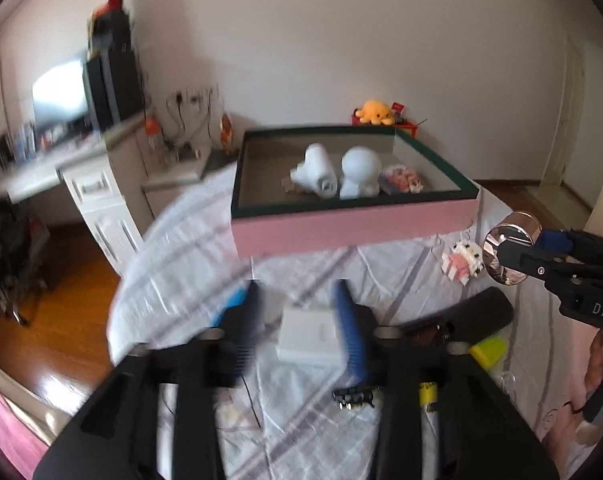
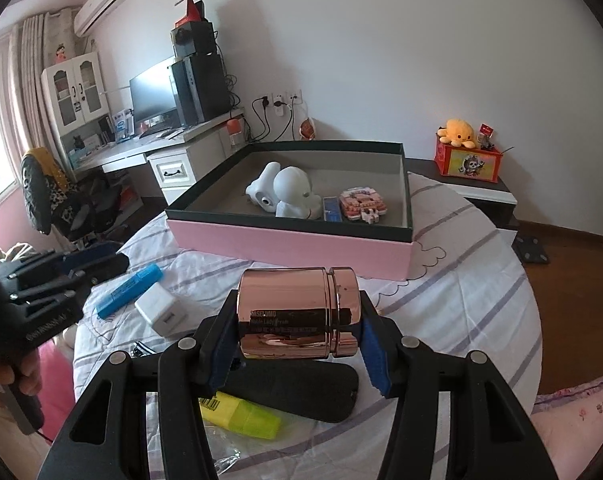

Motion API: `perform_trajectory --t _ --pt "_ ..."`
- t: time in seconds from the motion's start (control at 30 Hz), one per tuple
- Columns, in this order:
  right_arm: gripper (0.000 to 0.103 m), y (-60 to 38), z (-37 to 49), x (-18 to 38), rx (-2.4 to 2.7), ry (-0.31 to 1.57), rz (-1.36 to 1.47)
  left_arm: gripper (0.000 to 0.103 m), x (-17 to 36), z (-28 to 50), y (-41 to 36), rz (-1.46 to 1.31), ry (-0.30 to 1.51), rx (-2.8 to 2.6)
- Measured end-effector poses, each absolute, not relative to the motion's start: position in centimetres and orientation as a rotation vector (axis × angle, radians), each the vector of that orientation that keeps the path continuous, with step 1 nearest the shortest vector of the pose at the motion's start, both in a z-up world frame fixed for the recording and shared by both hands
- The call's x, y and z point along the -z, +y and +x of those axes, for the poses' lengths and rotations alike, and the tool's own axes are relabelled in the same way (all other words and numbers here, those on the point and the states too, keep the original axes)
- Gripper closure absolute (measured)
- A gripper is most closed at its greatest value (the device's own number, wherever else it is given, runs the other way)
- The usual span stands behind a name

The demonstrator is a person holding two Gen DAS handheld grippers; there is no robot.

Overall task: Organize rigid objects
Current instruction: 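Grasp the white charger with the left tool while the right tool grasps the rose-gold cylinder, then place the charger and cylinder into the pink box and open both tools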

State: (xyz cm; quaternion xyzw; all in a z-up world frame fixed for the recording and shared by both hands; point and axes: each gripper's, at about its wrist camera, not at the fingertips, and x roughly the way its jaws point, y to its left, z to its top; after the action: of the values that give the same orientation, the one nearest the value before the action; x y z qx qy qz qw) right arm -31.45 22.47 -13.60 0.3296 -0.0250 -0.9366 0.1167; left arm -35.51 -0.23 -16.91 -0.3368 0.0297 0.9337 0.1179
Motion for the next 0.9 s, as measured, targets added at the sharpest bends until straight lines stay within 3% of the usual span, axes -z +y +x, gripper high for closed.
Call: perform_trajectory --t 0.07,0.43,0.47,0.5,0.9 --pt "0.047 22.3 -31.4 14.0 2.732 -0.069 0.977 0.028 17.8 -35.6 -0.8 -1.005 0.036 -2.725" --pt "0.047 21.8 -32.0 15.4 2.686 -0.076 1.019 0.025 21.8 -36.5 1.2 -1.132 0.15 -2.659" --pt "0.047 21.8 -32.0 15.4 2.685 -0.074 1.019 0.032 22.2 -36.7 1.5 -1.139 0.167 -2.656" --pt "0.047 21.7 -32.0 15.4 2.683 -0.072 1.021 0.052 22.5 -36.7 1.6 -1.136 0.182 -2.657" --pt "0.047 22.2 -33.3 14.0 2.702 -0.036 0.989 0.051 17.6 -36.6 0.3 -0.976 0.151 -2.697"
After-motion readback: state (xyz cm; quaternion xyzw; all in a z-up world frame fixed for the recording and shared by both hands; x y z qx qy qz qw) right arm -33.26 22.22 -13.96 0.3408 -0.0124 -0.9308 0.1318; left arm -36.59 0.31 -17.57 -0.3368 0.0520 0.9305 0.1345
